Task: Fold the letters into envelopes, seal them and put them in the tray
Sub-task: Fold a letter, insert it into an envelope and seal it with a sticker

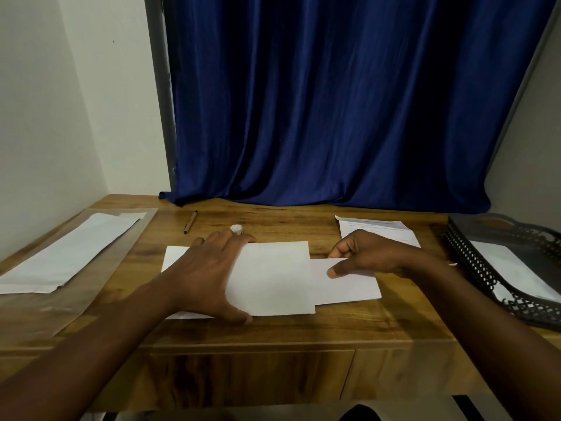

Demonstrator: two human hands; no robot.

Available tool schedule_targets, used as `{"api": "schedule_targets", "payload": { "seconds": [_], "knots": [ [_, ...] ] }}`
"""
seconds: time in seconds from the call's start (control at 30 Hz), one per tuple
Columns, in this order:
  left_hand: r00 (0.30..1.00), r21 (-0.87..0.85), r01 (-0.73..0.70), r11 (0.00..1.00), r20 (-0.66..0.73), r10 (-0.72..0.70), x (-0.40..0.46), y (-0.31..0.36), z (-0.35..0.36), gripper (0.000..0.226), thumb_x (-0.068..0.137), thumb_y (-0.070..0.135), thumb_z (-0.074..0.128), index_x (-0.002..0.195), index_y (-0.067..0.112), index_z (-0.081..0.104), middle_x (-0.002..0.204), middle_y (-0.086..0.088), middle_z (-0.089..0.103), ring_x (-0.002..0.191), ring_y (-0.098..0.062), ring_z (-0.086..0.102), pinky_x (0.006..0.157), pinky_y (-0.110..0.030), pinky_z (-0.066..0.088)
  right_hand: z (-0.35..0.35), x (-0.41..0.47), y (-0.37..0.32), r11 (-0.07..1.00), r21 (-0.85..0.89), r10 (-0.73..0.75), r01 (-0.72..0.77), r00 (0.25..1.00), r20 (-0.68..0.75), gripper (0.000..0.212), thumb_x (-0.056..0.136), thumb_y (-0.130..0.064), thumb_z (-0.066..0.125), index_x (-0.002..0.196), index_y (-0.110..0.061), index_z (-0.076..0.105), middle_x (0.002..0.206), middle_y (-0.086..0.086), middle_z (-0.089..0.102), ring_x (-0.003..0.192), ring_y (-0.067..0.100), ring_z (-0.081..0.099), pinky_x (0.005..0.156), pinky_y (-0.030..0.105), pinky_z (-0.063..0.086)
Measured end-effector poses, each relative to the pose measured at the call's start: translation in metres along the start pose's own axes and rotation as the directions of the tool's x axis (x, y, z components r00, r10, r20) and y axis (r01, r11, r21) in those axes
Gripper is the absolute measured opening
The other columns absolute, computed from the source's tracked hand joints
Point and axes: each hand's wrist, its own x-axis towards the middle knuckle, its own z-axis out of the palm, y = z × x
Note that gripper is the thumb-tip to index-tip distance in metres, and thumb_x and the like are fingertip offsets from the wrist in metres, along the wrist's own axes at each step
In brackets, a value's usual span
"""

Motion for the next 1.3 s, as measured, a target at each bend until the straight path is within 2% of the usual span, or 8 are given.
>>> {"api": "schedule_targets", "payload": {
  "seconds": [0.13, 0.27, 0.53, 0.63, 0.73, 1.03, 1.17, 1.3],
  "knots": [
    [1.000, 0.020, -0.024, 0.999, -0.002, 0.024, 0.004, 0.008, 0.007, 0.139, 0.052, 0.096, 0.062, 0.157, 0.034, -0.005, 0.168, -0.001, 0.000, 0.154, -0.021, 0.003, 0.123, -0.044, 0.013, 0.016, 0.005, -0.006, 0.995, 0.093, 0.031, -0.024, 0.997, -0.067, 0.019, 0.085, -0.030, 0.082, 0.100, -0.019, 0.081, 0.099, -0.010, 0.079, 0.097, 0.007, 0.073, 0.086, 0.021, 0.056],
    [0.999, 0.006, -0.025, 1.000, -0.033, 0.025, 0.006, 0.009, 0.012, 0.138, 0.053, 0.097, 0.059, 0.157, 0.034, -0.004, 0.167, -0.003, 0.002, 0.153, -0.023, 0.007, 0.123, -0.046, 0.017, 0.030, 0.008, -0.008, 0.989, 0.150, 0.024, 0.001, 0.986, -0.167, 0.017, 0.083, -0.023, 0.083, 0.098, -0.017, 0.078, 0.096, -0.012, 0.078, 0.087, 0.004, 0.073, 0.067, 0.009, 0.053],
    [0.992, 0.105, -0.059, 0.993, -0.103, 0.070, 0.008, 0.014, 0.021, 0.139, 0.057, 0.100, 0.051, 0.161, 0.026, -0.004, 0.158, -0.001, 0.020, 0.143, -0.022, 0.024, 0.117, -0.043, 0.028, 0.038, -0.005, -0.004, 0.931, 0.364, 0.045, -0.005, 0.994, -0.101, 0.023, 0.090, -0.005, 0.074, 0.111, -0.014, 0.073, 0.094, -0.003, 0.077, 0.084, 0.012, 0.074, 0.073, 0.024, 0.059],
    [0.993, 0.110, -0.022, 0.994, -0.114, 0.034, 0.009, 0.013, 0.020, 0.136, 0.059, 0.097, 0.052, 0.160, 0.027, -0.005, 0.161, -0.003, 0.017, 0.144, -0.023, 0.022, 0.119, -0.044, 0.026, 0.036, -0.017, -0.001, 0.701, 0.712, 0.144, -0.049, 0.987, -0.074, 0.037, 0.088, 0.009, 0.069, 0.119, -0.010, 0.067, 0.102, 0.011, 0.077, 0.087, 0.020, 0.076, 0.064, 0.028, 0.060],
    [0.991, 0.057, 0.027, 0.998, -0.135, -0.019, 0.010, 0.013, 0.022, 0.135, 0.059, 0.095, 0.056, 0.159, 0.028, -0.004, 0.161, -0.002, 0.017, 0.144, -0.023, 0.023, 0.119, -0.043, 0.026, 0.044, -0.025, 0.005, 0.464, 0.884, 0.227, -0.061, 0.972, -0.052, 0.035, 0.088, 0.006, 0.069, 0.120, -0.006, 0.064, 0.112, 0.020, 0.076, 0.105, 0.032, 0.074, 0.083, 0.043, 0.064],
    [0.970, -0.004, -0.002, 1.000, -0.245, 0.001, 0.015, 0.021, 0.033, 0.115, 0.064, 0.093, 0.053, 0.156, 0.034, 0.017, 0.154, 0.001, 0.032, 0.137, -0.018, 0.031, 0.114, -0.040, 0.030, 0.087, -0.026, 0.010, 0.556, 0.819, 0.191, 0.142, 0.937, -0.292, 0.019, 0.091, -0.004, 0.071, 0.108, 0.004, 0.071, 0.106, 0.017, 0.078, 0.100, 0.031, 0.076, 0.077, 0.036, 0.062],
    [0.969, 0.002, 0.008, 1.000, -0.247, -0.007, 0.014, 0.026, 0.035, 0.116, 0.063, 0.095, 0.050, 0.156, 0.034, 0.017, 0.152, 0.002, 0.033, 0.135, -0.018, 0.031, 0.113, -0.039, 0.029, 0.100, -0.020, 0.001, 0.632, 0.751, 0.173, 0.193, 0.909, -0.379, 0.016, 0.087, -0.006, 0.076, 0.100, 0.003, 0.075, 0.095, 0.020, 0.078, 0.073, 0.025, 0.069, 0.060, 0.028, 0.052],
    [0.966, -0.005, 0.006, 1.000, -0.259, -0.007, 0.014, 0.027, 0.037, 0.115, 0.063, 0.096, 0.050, 0.155, 0.034, 0.020, 0.150, 0.002, 0.035, 0.134, -0.017, 0.033, 0.112, -0.039, 0.029, 0.114, -0.013, -0.003, 0.685, 0.689, 0.125, 0.239, 0.893, -0.433, 0.015, 0.089, -0.009, 0.076, 0.101, 0.000, 0.078, 0.095, 0.016, 0.079, 0.086, 0.031, 0.076, 0.075, 0.044, 0.062]
  ]
}}
